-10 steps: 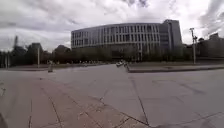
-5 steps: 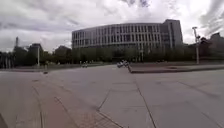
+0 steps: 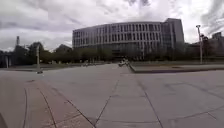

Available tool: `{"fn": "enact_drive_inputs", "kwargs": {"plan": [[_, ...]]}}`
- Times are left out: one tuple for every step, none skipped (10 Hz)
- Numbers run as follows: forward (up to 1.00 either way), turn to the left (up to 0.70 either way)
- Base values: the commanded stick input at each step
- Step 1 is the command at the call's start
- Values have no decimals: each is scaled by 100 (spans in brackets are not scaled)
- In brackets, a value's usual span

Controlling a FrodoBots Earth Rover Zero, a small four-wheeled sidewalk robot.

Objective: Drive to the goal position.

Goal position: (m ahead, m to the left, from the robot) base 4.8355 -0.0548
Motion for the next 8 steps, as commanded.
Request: {"fn": "enact_drive_inputs", "kwargs": {"plan": [[70, 1], [70, 1], [70, 1], [70, 1], [70, 1], [70, 1], [70, 1], [70, 1]]}}
